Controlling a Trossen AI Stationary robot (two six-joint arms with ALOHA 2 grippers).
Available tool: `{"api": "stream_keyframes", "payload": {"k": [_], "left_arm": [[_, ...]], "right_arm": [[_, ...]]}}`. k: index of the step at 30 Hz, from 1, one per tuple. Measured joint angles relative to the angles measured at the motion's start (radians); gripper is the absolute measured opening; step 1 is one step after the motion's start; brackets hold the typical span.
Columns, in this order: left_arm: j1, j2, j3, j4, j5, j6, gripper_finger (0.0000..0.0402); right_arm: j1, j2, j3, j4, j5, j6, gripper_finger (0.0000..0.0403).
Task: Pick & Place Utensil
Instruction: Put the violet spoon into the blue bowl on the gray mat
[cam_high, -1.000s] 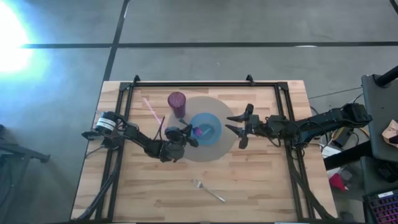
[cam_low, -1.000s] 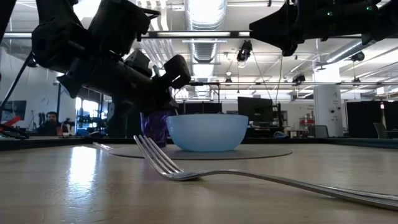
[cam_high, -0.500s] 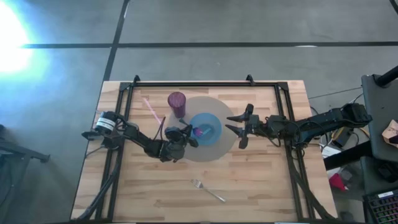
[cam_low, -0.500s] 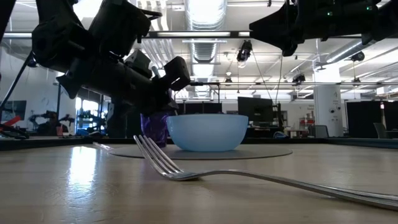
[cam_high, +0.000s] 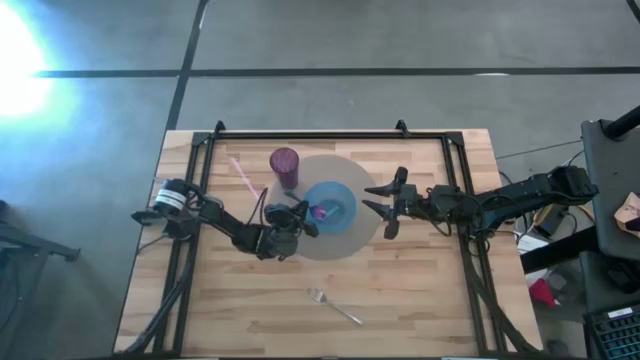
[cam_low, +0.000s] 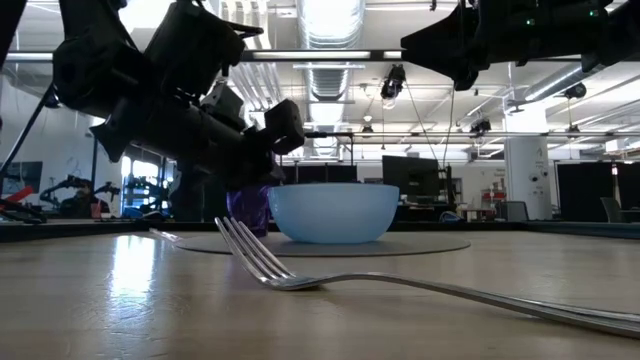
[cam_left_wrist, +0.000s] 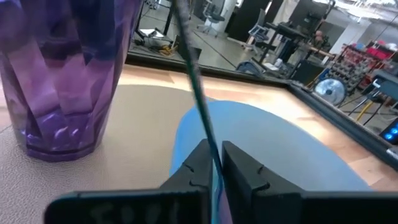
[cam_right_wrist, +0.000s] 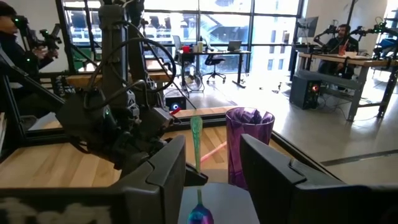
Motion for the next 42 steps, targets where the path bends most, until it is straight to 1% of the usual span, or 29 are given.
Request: {"api": "stream_keyframes", "payload": {"k": [4,7,15,22,26,33,36,42], "left_arm": [[0.0,0.001,-0.001,0.003,0.001,0.0,0.0048],[0.0,0.001,-0.001,0.006,0.009,-0.001,0.0055],[0.003,0.001,-0.001,0.009,0.02,-0.001,0.0057],[0.003,-0.006,0.0,0.009,0.018,0.065,0.0058],[0.003,-0.01,0.001,0.011,0.017,0.109,0.0058],[0.004,-0.01,0.001,0.012,0.039,0.117,0.006],[0.004,-0.011,0.001,0.01,0.043,0.117,0.0076],[0.004,-0.011,0.001,0.011,0.049,0.116,0.0143]], "right_arm": [[0.0,0.0,0.0,0.0,0.0,0.0,0.0144],[0.0,0.0,0.0,0.0,0.0,0.0,0.0147],[0.0,0.0,0.0,0.0,0.0,0.0,0.0147],[0.0,0.0,0.0,0.0,0.0,-0.002,0.0141],[0.0,0.0,0.0,0.0,0.0,-0.003,0.0147],[0.0,-0.001,0.0,0.0,0.0,-0.003,0.0157],[0.0,-0.001,0.0,0.0,0.0,-0.002,0.0158],[0.0,-0.001,0.0,0.0,0.0,-0.002,0.0152]]}}
